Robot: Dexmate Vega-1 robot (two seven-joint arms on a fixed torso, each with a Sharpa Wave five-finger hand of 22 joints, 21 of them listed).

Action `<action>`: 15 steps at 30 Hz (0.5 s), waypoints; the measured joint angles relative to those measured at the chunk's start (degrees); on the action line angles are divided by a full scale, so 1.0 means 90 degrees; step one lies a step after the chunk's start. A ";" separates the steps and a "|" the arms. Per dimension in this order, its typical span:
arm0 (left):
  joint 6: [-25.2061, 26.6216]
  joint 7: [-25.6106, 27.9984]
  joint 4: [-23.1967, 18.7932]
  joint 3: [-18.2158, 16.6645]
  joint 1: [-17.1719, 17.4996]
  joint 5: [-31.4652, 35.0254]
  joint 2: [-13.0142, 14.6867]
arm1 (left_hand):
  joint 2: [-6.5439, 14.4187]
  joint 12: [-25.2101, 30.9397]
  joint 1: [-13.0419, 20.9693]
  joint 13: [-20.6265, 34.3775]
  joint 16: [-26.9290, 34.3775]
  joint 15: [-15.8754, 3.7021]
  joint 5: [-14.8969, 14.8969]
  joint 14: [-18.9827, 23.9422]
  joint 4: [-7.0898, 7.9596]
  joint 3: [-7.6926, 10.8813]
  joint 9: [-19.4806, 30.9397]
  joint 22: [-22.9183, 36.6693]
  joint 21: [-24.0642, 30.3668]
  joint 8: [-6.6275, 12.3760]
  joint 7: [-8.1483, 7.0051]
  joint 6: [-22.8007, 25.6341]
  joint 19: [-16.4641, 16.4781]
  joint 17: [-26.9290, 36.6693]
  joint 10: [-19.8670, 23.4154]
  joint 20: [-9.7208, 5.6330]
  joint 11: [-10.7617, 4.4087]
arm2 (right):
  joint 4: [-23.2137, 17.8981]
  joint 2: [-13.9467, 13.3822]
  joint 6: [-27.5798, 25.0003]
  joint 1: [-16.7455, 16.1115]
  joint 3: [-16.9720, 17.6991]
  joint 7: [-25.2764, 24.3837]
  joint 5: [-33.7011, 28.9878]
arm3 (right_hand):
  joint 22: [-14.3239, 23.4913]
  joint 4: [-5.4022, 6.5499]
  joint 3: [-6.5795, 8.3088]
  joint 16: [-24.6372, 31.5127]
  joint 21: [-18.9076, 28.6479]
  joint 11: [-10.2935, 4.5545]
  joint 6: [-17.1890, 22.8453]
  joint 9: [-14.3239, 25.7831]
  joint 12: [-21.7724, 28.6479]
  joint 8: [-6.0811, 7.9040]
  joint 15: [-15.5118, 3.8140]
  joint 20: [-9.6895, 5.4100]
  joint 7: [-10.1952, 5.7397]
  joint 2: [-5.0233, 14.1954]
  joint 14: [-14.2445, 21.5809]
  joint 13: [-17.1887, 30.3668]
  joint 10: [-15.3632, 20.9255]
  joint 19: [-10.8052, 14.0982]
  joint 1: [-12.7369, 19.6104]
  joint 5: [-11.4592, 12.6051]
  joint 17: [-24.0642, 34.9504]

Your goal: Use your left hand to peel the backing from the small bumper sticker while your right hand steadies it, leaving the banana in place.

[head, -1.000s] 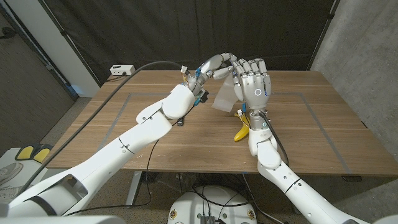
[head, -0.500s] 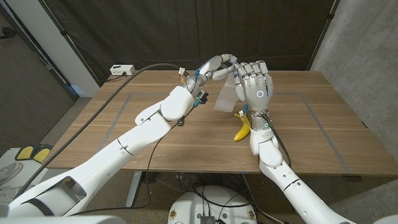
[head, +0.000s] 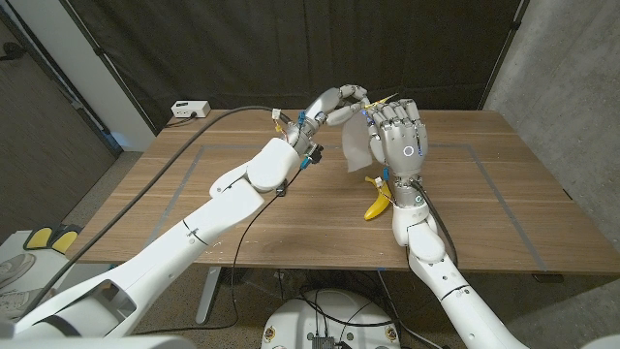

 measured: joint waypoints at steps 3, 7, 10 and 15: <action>-0.0100 -0.0004 0.0052 -0.0039 0.0063 -0.0174 -0.0009 | 0.0007 0.0000 -0.0007 0.0000 0.0000 0.0000 -0.0001 0.0000 -0.0025 0.0025 0.0000 -0.0001 0.0052 0.0000 0.0000 0.0000 0.0000 0.0005 0.0000 0.0000 0.0000 | 0.0000 0.0072 0.0122 -0.0037 0.0087 -0.0006 -0.0027 | 0.0000 0.0037 -0.0037 -0.0035 0.0026 0.0006 -0.0092 0.0114 0.0000 0.0031 -0.0009 0.0005 0.0091 0.0029 -0.0059 0.0066 -0.0060 -0.0066 0.0029 0.0024 0.0046; -0.0224 -0.0006 0.0096 -0.0078 0.0136 -0.0375 -0.0010 | 0.0016 0.0007 -0.0016 0.0000 0.0000 0.0000 -0.0001 0.0000 -0.0025 0.0025 0.0000 -0.0032 0.0052 0.0000 0.0000 0.0000 0.0000 0.0030 0.0000 0.0000 0.0000 | 0.0000 0.0199 0.0288 -0.0081 0.0229 -0.0015 -0.0042 | 0.0001 0.0087 -0.0087 -0.0061 0.0089 0.0018 -0.0152 0.0128 0.0024 0.0057 0.0000 0.0005 0.0144 0.0088 -0.0068 0.0140 -0.0117 -0.0066 0.0135 0.0074 0.0097; -0.0247 -0.0005 0.0119 -0.0096 0.0178 -0.0412 -0.0011 | 0.0016 0.0024 -0.0016 0.0000 0.0000 0.0000 -0.0002 0.0000 -0.0025 0.0025 0.0000 -0.0035 0.0093 0.0000 0.0000 0.0000 0.0000 0.0030 0.0000 0.0000 0.0000 | 0.0000 0.0238 0.0434 -0.0092 0.0267 -0.0018 -0.0048 | 0.0029 0.0130 -0.0130 -0.0073 0.0092 0.0026 -0.0209 0.0256 0.0024 0.0062 0.0000 0.0005 0.0156 0.0150 -0.0068 0.0195 -0.0176 -0.0066 0.0124 0.0074 0.0123; -0.0574 0.0020 0.0247 -0.0117 0.0248 -0.0701 -0.0036 | 0.0015 0.0024 -0.0016 -0.0001 0.0000 0.0000 -0.0002 0.0000 -0.0045 0.0044 0.0000 -0.0059 0.0095 0.0000 0.0000 0.0000 0.0000 0.0030 0.0000 0.0000 0.0000 | 0.0000 0.0644 0.0745 -0.0178 0.0584 -0.0022 -0.0051 | 0.0029 0.0174 -0.0175 -0.0073 0.0162 0.0019 -0.0312 0.0257 0.0058 0.0127 0.0000 0.0036 0.0192 0.0263 -0.0068 0.0276 -0.0185 -0.0102 0.0078 0.0074 0.0185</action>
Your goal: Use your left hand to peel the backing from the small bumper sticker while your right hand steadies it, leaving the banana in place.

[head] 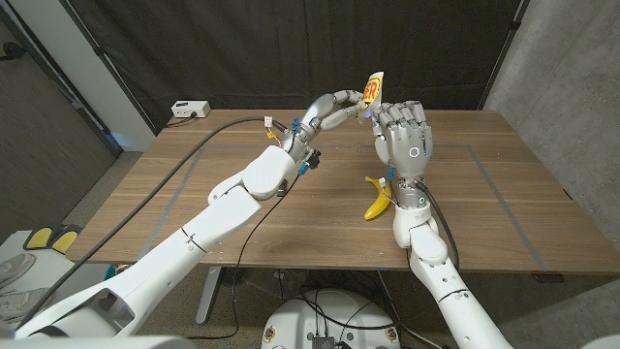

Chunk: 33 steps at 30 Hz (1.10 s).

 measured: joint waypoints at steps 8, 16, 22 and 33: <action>-0.0345 -0.0031 0.0133 -0.0043 0.0134 -0.0430 -0.0018 | 0.0000 0.0025 0.0000 0.0000 0.0000 0.0000 0.0000 0.0000 -0.0032 0.0033 0.0000 -0.0029 0.0085 0.0000 0.0000 0.0000 0.0002 0.0029 0.0000 -0.0001 0.0000 | 0.0000 0.0394 0.0313 -0.0077 0.0306 -0.0004 -0.0011 | 0.0000 0.0187 -0.0058 0.0000 0.0124 0.0077 -0.0254 0.0013 0.0018 0.0171 -0.0001 -0.0024 0.0093 0.0248 0.0047 0.0267 -0.0200 -0.0092 -0.0132 0.0063 0.0214; -0.0429 0.0012 0.0102 -0.0097 0.0317 -0.0708 0.0032 | 0.0000 0.0071 0.0000 0.0000 0.0026 -0.0103 -0.0001 0.0151 -0.0059 0.0060 0.0000 -0.0062 0.0182 0.0000 0.0000 0.0000 0.0108 0.0029 0.0047 -0.0107 -0.0046 | -0.0034 0.0654 0.0524 -0.0137 0.0554 -0.0009 -0.0012 | -0.0018 0.0274 -0.0145 -0.0024 0.0195 0.0112 -0.0431 0.0060 0.0017 0.0302 0.0000 0.0002 0.0112 0.0356 0.0000 0.0473 -0.0340 -0.0157 -0.0241 0.0132 0.0371; -0.0382 0.0221 -0.0054 -0.0103 0.0429 -0.0610 0.0097 | -0.0023 0.0120 -0.0073 0.0033 0.0050 -0.0134 -0.0001 0.0251 -0.0078 0.0078 0.0001 -0.0089 0.0277 0.0000 0.0000 0.0000 0.0138 0.0060 0.0140 -0.0137 -0.0090 | -0.0058 0.0754 0.0752 -0.0175 0.0689 -0.0010 -0.0014 | -0.0018 0.0275 -0.0145 -0.0024 0.0232 0.0079 -0.0523 0.0392 0.0017 0.0306 0.0000 -0.0009 0.0136 0.0374 0.0000 0.0593 -0.0374 -0.0169 -0.0259 0.0149 0.0463; 0.0068 0.0435 -0.0247 -0.0103 0.0383 -0.0405 0.0062 | -0.0855 0.0192 -0.1936 -0.0074 -0.0120 0.0163 -0.0050 0.0183 0.0075 -0.1150 -0.1364 -0.0324 0.0400 -0.0686 0.0592 0.0073 -0.0252 -0.0078 0.0000 0.0193 0.0357 | -0.0056 0.0627 0.1110 -0.0192 0.0781 -0.0011 -0.0042 | -0.0048 0.0302 -0.0172 -0.0093 0.0326 0.0033 -0.0694 0.0553 0.0017 0.0563 -0.0001 -0.0009 0.0079 0.0373 -0.0068 0.0772 -0.0488 -0.0168 -0.0260 0.0208 0.0587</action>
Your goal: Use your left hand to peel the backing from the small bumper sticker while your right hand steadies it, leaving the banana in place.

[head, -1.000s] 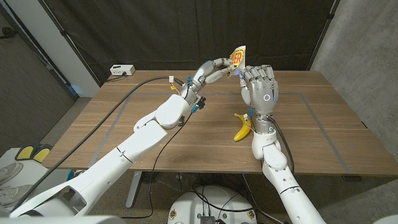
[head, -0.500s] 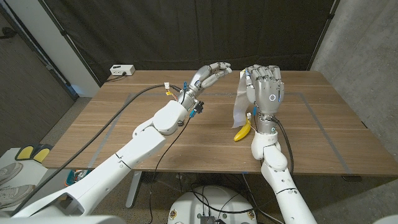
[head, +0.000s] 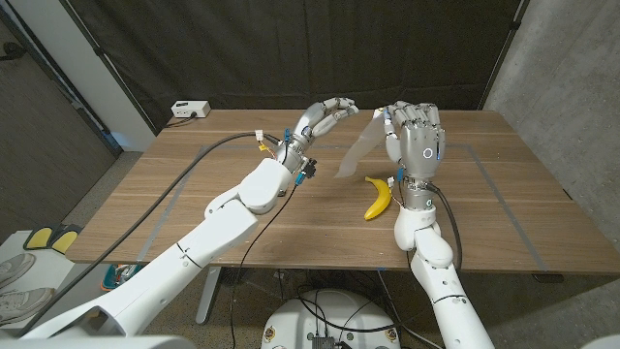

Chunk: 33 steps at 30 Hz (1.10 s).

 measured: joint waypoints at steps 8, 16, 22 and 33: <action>0.0211 -0.0339 0.0079 -0.0019 -0.0285 -0.0299 -0.0098 | -0.0364 0.0000 -0.0325 -0.0132 -0.0083 0.0065 -0.0032 0.0000 -0.0185 -0.0273 -0.0561 -0.0029 0.0043 -0.0490 0.0055 0.0165 -0.0044 -0.0180 -0.0067 0.0103 0.0077 | 0.0066 -0.0318 -0.0081 0.0068 -0.0176 0.0000 -0.0012 | 0.0000 0.0000 0.0000 0.0000 0.0030 0.0000 -0.0066 0.0003 0.0000 0.0101 0.0035 0.0000 -0.0025 -0.0001 -0.0034 0.0080 0.0000 0.0000 0.0000 0.0024 0.0059; 0.0998 -0.0546 -0.0066 -0.0003 -0.0562 -0.0260 -0.0136 | -0.0349 0.0000 0.0536 -0.0265 -0.0101 0.0130 -0.0032 0.0065 -0.0910 -0.0020 -0.0988 -0.0061 0.0093 -0.0942 -0.0055 0.0087 0.0015 -0.0409 -0.0054 0.0046 0.0064 | 0.0138 -0.0419 -0.0028 0.0128 -0.0210 0.0000 -0.0008 | 0.0000 -0.0001 0.0001 -0.0024 0.0030 0.0000 -0.0090 0.0003 0.0000 0.0128 0.0035 0.0000 -0.0024 -0.0001 -0.0034 0.0122 0.0000 0.0001 0.0000 0.0026 0.0088; 0.1648 -0.0627 -0.0192 -0.0003 -0.0676 -0.0156 -0.0203 | -0.0324 0.0000 0.0561 -0.0295 -0.0101 0.0133 -0.0031 0.0069 -0.0919 -0.0012 -0.1083 -0.0061 0.0093 -0.1026 -0.0045 0.0077 0.0015 -0.0442 -0.0054 0.0046 0.0064 | 0.0170 -0.0408 0.0104 0.0147 -0.0172 0.0001 -0.0004 | 0.0001 -0.0001 0.0001 -0.0024 0.0070 0.0046 -0.0113 0.0003 0.0000 0.0220 0.0035 -0.0003 -0.0023 -0.0002 -0.0034 0.0174 -0.0046 -0.0002 0.0001 0.0025 0.0126; 0.2929 -0.0867 -0.0461 0.0004 -0.0921 0.0198 -0.0366 | -0.0488 0.0048 0.0989 -0.0324 -0.0101 0.0167 -0.0057 0.0150 -0.1074 -0.0064 -0.1315 -0.0106 0.0148 -0.1075 -0.0297 0.0423 0.0116 -0.0559 0.0037 0.0010 -0.0027 | 0.0171 -0.0370 0.0349 0.0151 -0.0098 0.0001 -0.0003 | 0.0001 0.0175 0.0178 -0.0023 0.0119 0.0046 -0.0161 0.0003 0.0000 0.0222 0.0035 -0.0023 -0.0022 -0.0026 -0.0034 0.0221 -0.0046 -0.0022 0.0023 0.0048 0.0207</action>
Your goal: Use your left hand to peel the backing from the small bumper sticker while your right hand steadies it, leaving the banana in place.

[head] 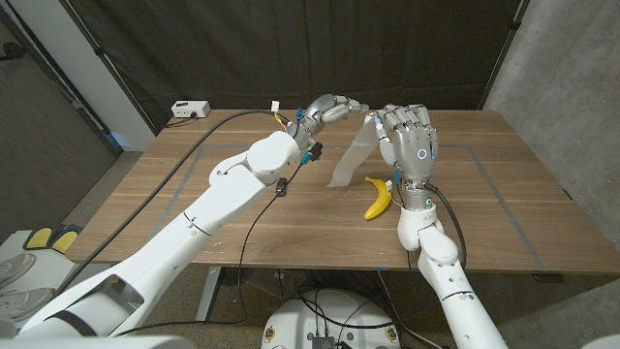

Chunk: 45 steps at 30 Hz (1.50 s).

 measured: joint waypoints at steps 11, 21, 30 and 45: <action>0.0414 -0.0422 -0.0052 0.0050 -0.0173 0.0250 -0.0125 | -0.0368 0.0000 -0.0223 -0.0029 0.0000 0.0025 0.0006 -0.0027 0.0238 -0.0383 -0.0236 0.0003 0.0000 -0.0251 -0.0009 0.0059 -0.0005 -0.0060 -0.0014 0.0041 0.0014 | 0.0034 -0.0009 0.0020 0.0058 0.0002 0.0000 0.0000 | 0.0001 0.0000 0.0000 0.0000 0.0047 0.0000 -0.0017 0.0000 0.0000 0.0021 0.0000 0.0000 0.0004 -0.0007 0.0000 0.0047 0.0000 0.0000 0.0007 0.0004 0.0087; 0.0259 -0.0704 0.0132 -0.0053 -0.0200 0.0271 -0.0217 | -0.0406 0.0000 -0.0398 -0.0057 0.0000 0.0069 0.0036 -0.0071 0.0342 -0.0536 -0.0374 0.0022 0.0000 -0.0344 0.0051 0.0167 -0.0084 -0.0085 -0.0071 0.0081 0.0070 | 0.0126 0.0030 0.0010 0.0133 0.0000 -0.0016 0.0007 | 0.0001 0.0088 0.0032 0.0000 0.0073 0.0000 -0.0047 0.0000 -0.0031 0.0025 0.0000 0.0000 0.0033 -0.0023 0.0000 0.0047 0.0000 0.0000 0.0022 0.0004 0.0147; -0.0030 -0.0909 0.0274 -0.0134 -0.0209 0.0222 -0.0221 | -0.0184 0.0051 -0.0560 -0.0059 0.0038 0.0103 0.0062 -0.0106 0.0424 -0.0776 -0.0585 0.0038 0.0000 -0.0551 0.0171 0.0335 -0.0119 -0.0106 -0.0056 0.0133 0.0084 | 0.0203 0.0038 -0.0045 0.0221 -0.0051 -0.0014 0.0008 | 0.0001 0.0087 0.0032 0.0000 0.0120 0.0000 -0.0048 -0.0001 -0.0080 0.0025 0.0000 0.0001 0.0032 -0.0020 0.0000 0.0047 0.0001 0.0001 0.0020 0.0003 0.0193; -0.1115 -0.1215 0.0770 -0.0313 -0.0146 -0.0307 -0.0268 | 0.0327 0.0099 -0.1086 -0.0058 0.0092 0.0172 0.0101 -0.0175 0.0458 -0.0809 -0.0656 0.0076 -0.0092 -0.0773 0.0463 0.0291 -0.0119 -0.0040 0.0012 0.0133 0.0227 | 0.0397 0.0000 -0.0245 0.0408 -0.0215 -0.0011 0.0007 | -0.0030 0.0113 0.0060 -0.0050 0.0148 0.0000 -0.0051 -0.0009 -0.0080 0.0024 0.0011 0.0035 0.0032 -0.0012 -0.0057 0.0047 0.0001 -0.0034 0.0011 -0.0004 0.0235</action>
